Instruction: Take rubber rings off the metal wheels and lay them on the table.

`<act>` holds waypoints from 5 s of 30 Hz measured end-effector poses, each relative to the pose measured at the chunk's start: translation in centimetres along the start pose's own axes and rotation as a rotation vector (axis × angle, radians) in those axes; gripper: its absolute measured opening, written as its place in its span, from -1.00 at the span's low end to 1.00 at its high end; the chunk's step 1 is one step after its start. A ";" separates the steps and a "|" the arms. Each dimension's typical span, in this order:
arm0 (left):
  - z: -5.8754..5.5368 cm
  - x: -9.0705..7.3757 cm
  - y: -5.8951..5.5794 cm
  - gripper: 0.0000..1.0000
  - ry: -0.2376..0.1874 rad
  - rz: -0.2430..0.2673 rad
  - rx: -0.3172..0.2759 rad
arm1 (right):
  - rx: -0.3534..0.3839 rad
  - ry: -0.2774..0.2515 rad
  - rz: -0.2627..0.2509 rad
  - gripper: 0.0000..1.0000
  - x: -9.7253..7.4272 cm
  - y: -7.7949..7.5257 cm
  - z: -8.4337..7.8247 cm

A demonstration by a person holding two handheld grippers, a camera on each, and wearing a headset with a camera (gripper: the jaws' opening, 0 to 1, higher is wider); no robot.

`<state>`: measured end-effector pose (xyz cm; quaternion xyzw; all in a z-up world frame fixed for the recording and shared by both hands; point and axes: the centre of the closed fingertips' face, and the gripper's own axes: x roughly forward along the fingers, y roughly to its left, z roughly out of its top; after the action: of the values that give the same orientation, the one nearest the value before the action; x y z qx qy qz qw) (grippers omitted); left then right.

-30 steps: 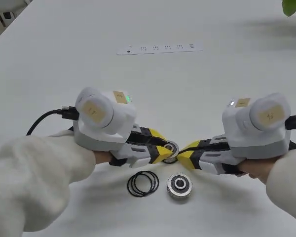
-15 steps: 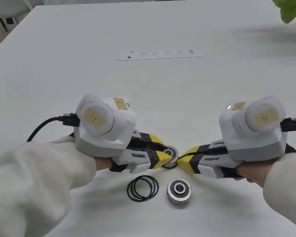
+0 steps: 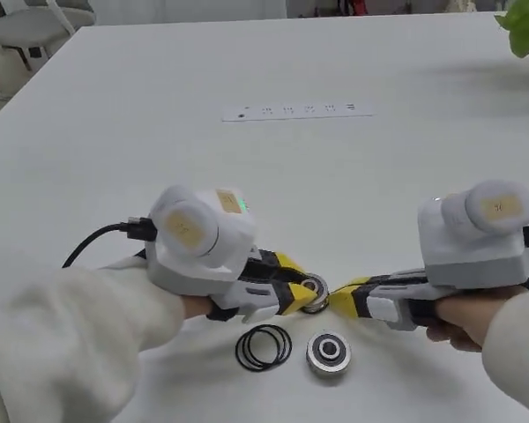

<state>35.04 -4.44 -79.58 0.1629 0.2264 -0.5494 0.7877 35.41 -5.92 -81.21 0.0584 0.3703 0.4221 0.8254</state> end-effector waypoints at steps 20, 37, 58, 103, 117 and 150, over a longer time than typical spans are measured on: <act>0.1 0.0 0.1 -0.74 0.019 0.025 0.031 | 0.067 -0.045 -0.009 -1.00 -0.7 1.0 1.2; 0.1 0.1 0.0 -0.74 0.017 0.031 0.031 | 0.040 -0.058 0.017 -1.00 -0.6 2.1 2.0; 0.1 0.2 -0.1 -0.73 0.010 0.038 0.053 | -0.039 -0.064 0.053 -1.00 -0.9 3.5 2.8; 5.9 -5.9 3.1 -0.06 -0.155 0.113 -0.020 | 0.084 -0.257 -0.002 -1.00 -4.5 1.3 7.0; 7.6 -8.9 1.2 0.34 -0.227 0.097 0.007 | 0.062 -0.266 0.070 -1.00 -4.8 3.8 7.9; 0.9 -16.1 -1.2 0.62 -0.082 0.101 -0.011 | 0.057 -0.064 0.258 -1.00 -2.6 9.0 4.2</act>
<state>29.34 7.46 -70.17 0.1472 0.1886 -0.5138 0.8239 31.34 -1.23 -73.06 0.1424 0.3452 0.5121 0.7735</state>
